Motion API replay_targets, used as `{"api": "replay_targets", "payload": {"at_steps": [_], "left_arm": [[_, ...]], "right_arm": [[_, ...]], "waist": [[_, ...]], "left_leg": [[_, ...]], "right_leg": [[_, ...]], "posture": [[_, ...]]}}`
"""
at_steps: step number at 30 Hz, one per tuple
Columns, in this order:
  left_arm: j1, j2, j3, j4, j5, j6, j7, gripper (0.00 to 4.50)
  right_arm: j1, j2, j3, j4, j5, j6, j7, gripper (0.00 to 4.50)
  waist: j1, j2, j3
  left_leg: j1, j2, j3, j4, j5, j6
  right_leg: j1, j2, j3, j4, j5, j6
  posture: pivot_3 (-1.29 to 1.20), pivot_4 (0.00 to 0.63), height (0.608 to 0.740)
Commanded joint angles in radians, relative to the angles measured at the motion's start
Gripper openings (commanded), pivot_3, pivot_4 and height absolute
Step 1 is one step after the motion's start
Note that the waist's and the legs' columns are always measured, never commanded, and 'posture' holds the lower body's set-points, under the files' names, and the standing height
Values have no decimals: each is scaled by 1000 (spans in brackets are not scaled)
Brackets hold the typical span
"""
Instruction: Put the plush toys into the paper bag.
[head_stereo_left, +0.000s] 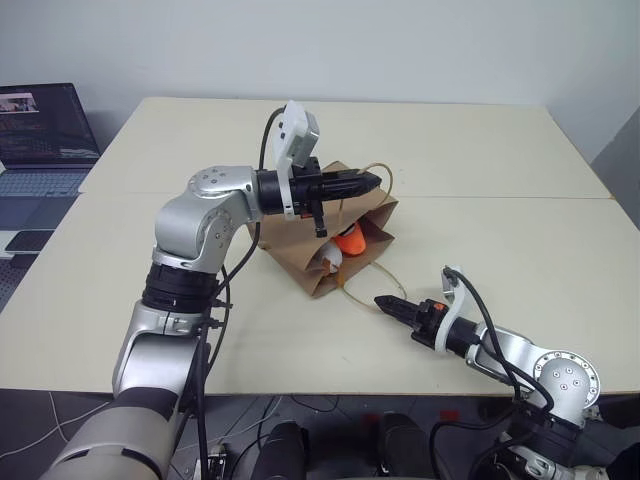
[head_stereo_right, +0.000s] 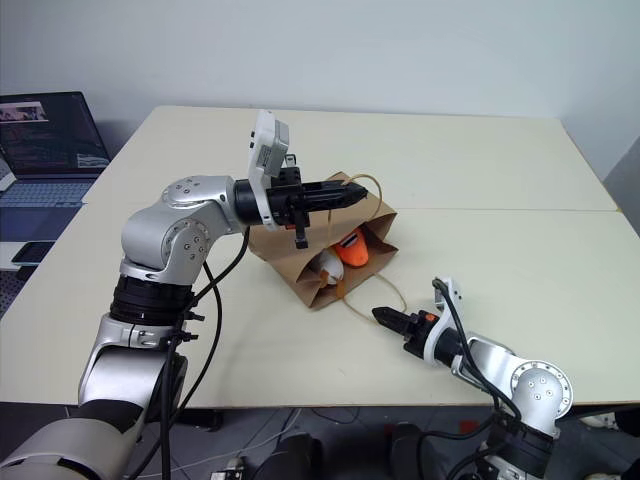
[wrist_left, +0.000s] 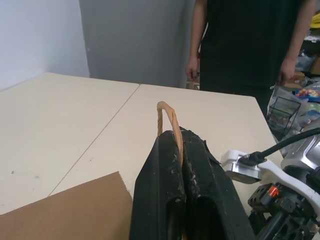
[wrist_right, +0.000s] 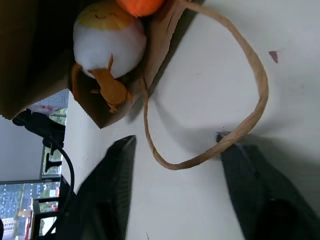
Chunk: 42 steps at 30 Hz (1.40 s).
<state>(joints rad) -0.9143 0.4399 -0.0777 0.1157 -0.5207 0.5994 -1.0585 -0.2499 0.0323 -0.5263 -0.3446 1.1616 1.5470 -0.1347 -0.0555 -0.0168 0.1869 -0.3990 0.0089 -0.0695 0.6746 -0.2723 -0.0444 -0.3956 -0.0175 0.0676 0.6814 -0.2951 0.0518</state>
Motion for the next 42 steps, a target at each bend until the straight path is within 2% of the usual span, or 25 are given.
{"api": "replay_targets", "payload": {"at_steps": [1, 5, 12, 17, 22, 26, 31, 42], "left_arm": [[-8, 11, 24, -33, -5, -9, 0, 0], [-8, 15, 25, -34, -6, -6, -2, 0], [-17, 32, 35, -27, -7, -1, -7, 0], [-62, 71, 58, 11, -10, -9, -22, 0], [-108, 131, 55, 95, 32, -64, -79, 0], [-153, 151, 55, 189, 67, -118, -109, 0], [-201, 123, 47, 287, 96, -173, -129, 0], [-323, 33, 33, 444, 146, -257, -170, 0]], "right_arm": [[-13, -3, 10, -4, 49, -35, 3, 1467], [-19, -16, 22, 7, 63, -72, 0, 27], [-70, -75, 53, 17, 103, -140, 1, 27], [-214, -167, 54, 20, 342, -215, -125, 27], [-332, -336, 140, 42, 633, -374, -304, 27], [-399, -472, 215, 50, 788, -475, -361, 27], [-480, -551, 262, 59, 811, -534, -337, 27], [-539, -598, 303, 109, 811, -574, -337, 27]], "waist": [[0, 0, 0], [0, 0, 0], [-1, 0, 0], [-1, 1, 0], [-2, 1, 0], [1, 1, 0], [1, 0, 0], [5, 0, 0]], "left_leg": [[0, 0, 0, 0, 0, 0], [0, 0, 0, 0, 0, 0], [0, 0, 1, 0, 0, 0], [-1, 0, 1, 0, 0, 0], [-1, 0, 1, -2, 0, 0], [-3, 0, 3, -4, 0, 0], [-7, 1, 5, -4, 0, 0], [-16, 1, -1, -2, 0, 0]], "right_leg": [[0, 0, 0, 0, 0, 0], [0, 0, 0, 0, 0, 0], [0, 0, 1, 0, 0, 0], [-1, 0, 1, 0, 0, 0], [-2, 0, 1, 0, 0, 0], [-5, -1, 1, 0, 0, 0], [-10, -1, 1, 0, 0, 0], [-14, -2, -2, 0, 0, 0]], "posture": [[0, 150, 740], [0, 150, 740], [0, 150, 740], [0, 150, 740], [0, 150, 740], [0, 150, 740], [0, 150, 740], [0, 150, 740]]}}
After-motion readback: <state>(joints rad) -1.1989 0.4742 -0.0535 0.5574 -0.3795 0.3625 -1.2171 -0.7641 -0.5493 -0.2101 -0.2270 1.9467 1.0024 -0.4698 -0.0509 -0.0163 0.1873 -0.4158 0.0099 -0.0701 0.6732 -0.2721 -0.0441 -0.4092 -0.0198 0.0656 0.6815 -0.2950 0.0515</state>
